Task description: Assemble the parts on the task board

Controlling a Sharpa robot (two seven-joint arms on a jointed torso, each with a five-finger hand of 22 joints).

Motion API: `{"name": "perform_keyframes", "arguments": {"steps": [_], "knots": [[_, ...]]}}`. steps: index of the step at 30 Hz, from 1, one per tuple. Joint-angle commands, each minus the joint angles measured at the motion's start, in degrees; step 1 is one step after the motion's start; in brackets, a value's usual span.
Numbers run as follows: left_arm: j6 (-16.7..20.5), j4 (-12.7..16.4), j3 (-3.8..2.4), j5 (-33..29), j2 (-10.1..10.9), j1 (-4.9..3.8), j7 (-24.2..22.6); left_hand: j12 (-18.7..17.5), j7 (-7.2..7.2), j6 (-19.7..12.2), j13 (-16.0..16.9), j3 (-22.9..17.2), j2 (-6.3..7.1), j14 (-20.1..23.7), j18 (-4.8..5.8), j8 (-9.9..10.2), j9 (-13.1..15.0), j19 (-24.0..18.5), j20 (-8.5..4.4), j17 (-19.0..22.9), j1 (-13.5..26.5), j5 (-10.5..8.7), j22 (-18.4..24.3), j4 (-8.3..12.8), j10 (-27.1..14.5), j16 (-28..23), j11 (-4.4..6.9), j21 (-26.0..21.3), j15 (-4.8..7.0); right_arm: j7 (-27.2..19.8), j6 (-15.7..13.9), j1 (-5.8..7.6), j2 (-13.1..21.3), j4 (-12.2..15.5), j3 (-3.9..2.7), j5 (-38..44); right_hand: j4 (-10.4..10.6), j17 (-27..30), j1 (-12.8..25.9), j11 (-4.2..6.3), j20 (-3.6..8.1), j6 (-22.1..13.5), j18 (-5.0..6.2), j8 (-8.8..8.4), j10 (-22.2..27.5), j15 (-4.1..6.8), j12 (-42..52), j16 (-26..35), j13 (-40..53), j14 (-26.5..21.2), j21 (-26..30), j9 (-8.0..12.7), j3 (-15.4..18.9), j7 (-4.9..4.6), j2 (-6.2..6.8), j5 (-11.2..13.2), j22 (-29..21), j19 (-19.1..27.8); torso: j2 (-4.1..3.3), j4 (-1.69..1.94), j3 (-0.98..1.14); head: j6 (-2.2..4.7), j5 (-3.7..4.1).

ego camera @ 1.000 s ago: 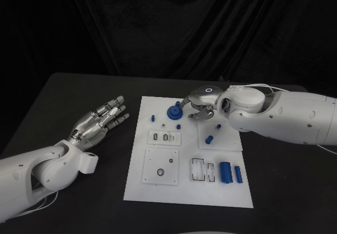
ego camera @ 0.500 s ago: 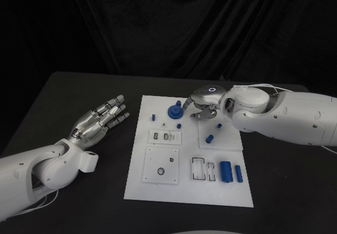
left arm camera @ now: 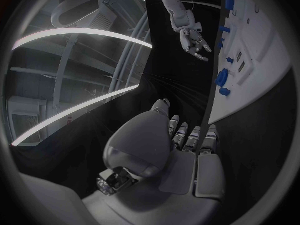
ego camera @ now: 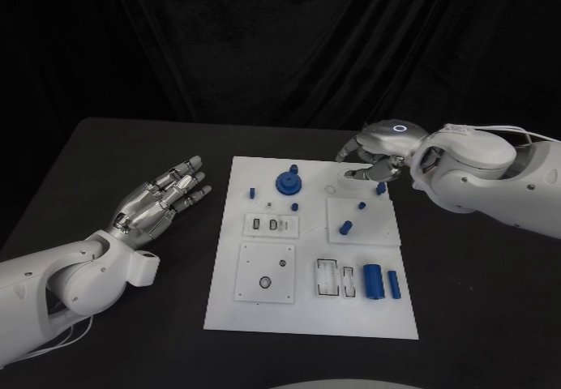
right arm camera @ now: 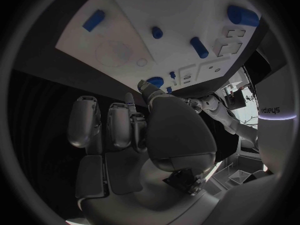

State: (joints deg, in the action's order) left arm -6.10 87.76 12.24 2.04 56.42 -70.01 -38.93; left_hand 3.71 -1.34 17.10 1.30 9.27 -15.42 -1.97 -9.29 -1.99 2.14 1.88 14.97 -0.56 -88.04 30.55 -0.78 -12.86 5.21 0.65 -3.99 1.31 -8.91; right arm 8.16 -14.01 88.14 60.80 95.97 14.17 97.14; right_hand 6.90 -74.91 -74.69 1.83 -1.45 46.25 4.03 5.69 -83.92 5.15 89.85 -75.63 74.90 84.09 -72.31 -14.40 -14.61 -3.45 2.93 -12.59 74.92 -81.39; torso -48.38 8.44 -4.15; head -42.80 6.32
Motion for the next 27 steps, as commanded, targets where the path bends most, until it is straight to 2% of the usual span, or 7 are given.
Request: {"name": "perform_keyframes", "arguments": {"steps": [1,5,12,15,19,27], "knots": [[-0.26,0.17,-0.05,0.05,-0.04,0.07,-7.30,0.28,-0.30,0.13,0.05,-0.20,0.06,0.09,-1.00,-0.27,0.05,0.08,0.46,-0.08,-0.53,0.35,-0.08,0.06,-0.04,0.21,-0.12,0.37,-0.38,3.37,-1.57,0.06,2.42,1.61,0.04,0.20,0.68,-4.12,0.84,-0.31,-0.13,0.46,0.13,-0.49,-6.08,-0.26,0.15,-0.40,15.10,3.14,-0.55,0.18,0.32,0.04,-0.05,0.79,4.18,-0.40,-0.04,-0.04,-0.01,-0.17,0.32],[-0.22,0.20,-0.05,0.05,-0.07,0.07,-7.27,0.28,-0.30,0.13,0.05,-0.20,0.06,0.09,-1.00,-0.27,0.05,0.08,0.46,-0.08,-0.53,0.35,-0.08,0.06,-0.04,0.21,-0.12,0.37,-0.38,4.41,-1.37,-0.37,5.76,2.32,0.08,-0.32,1.81,-4.63,1.45,-0.21,-0.06,0.46,-0.03,-0.96,-6.08,-0.18,0.15,-0.95,15.10,3.36,-1.19,0.60,1.23,0.12,0.00,2.80,4.74,-0.86,-0.02,-0.01,-0.01,-0.30,0.65],[-0.26,0.19,-0.05,0.05,-0.21,0.07,-7.25,0.29,-0.32,0.24,0.05,-0.24,0.11,0.07,-1.00,-0.30,0.07,0.10,0.48,-0.09,-0.53,0.38,-0.09,0.13,-0.01,0.22,-0.11,0.38,-0.38,5.19,-2.06,-1.39,9.13,2.36,0.12,-0.67,2.71,-4.98,1.89,-0.12,0.00,0.30,-0.23,-1.35,-6.08,-0.12,0.15,-1.33,15.10,3.51,-2.00,0.96,2.17,0.25,0.34,4.17,5.38,-1.33,-0.04,0.02,0.00,-0.35,1.46],[-0.29,0.17,-0.05,0.05,-0.25,0.07,-7.24,0.29,-0.32,0.24,0.05,-0.24,0.11,0.07,-1.00,-0.30,0.07,0.10,0.48,-0.09,-0.53,0.38,-0.09,0.13,-0.01,0.22,-0.11,0.38,-0.38,5.41,-2.52,-1.98,9.89,2.23,0.13,-0.72,3.01,-5.12,1.83,-0.02,0.06,0.07,-0.35,-1.58,-6.08,-0.04,0.15,-1.49,15.10,3.58,-2.52,1.19,2.64,0.35,0.62,4.79,5.77,-1.62,-0.04,-0.07,0.08,-0.51,1.64],[-0.35,0.12,-0.05,0.05,-0.30,0.07,-7.23,0.29,-0.32,0.24,0.05,-0.24,0.11,0.07,-1.00,-0.30,0.07,0.10,0.48,-0.09,-0.53,0.38,-0.09,0.13,-0.01,0.22,-0.11,0.38,-0.38,5.73,-2.98,-2.80,10.27,1.91,0.14,-0.76,3.48,-5.07,1.93,-0.09,0.10,0.18,-0.43,-1.60,-6.08,-0.04,0.15,-1.41,15.10,3.61,-2.86,1.34,3.19,0.19,0.86,5.48,6.06,-1.83,0.04,0.09,0.00,-0.67,2.06],[-0.45,0.02,-0.05,0.05,-0.36,0.07,-7.21,0.29,-0.32,0.24,0.05,-0.24,0.11,0.07,-1.00,-0.30,0.07,0.10,0.48,-0.09,-0.53,0.38,-0.09,0.13,-0.01,0.22,-0.11,0.38,-0.38,6.35,-3.40,-3.88,10.17,1.38,0.15,-0.77,5.00,-5.06,2.35,-0.36,0.00,0.28,-0.53,-1.66,-6.08,-0.21,0.15,-1.38,15.10,3.67,-3.24,1.67,4.71,-0.16,1.42,7.71,6.51,-2.10,-0.04,0.06,0.05,-0.82,2.18]]}}
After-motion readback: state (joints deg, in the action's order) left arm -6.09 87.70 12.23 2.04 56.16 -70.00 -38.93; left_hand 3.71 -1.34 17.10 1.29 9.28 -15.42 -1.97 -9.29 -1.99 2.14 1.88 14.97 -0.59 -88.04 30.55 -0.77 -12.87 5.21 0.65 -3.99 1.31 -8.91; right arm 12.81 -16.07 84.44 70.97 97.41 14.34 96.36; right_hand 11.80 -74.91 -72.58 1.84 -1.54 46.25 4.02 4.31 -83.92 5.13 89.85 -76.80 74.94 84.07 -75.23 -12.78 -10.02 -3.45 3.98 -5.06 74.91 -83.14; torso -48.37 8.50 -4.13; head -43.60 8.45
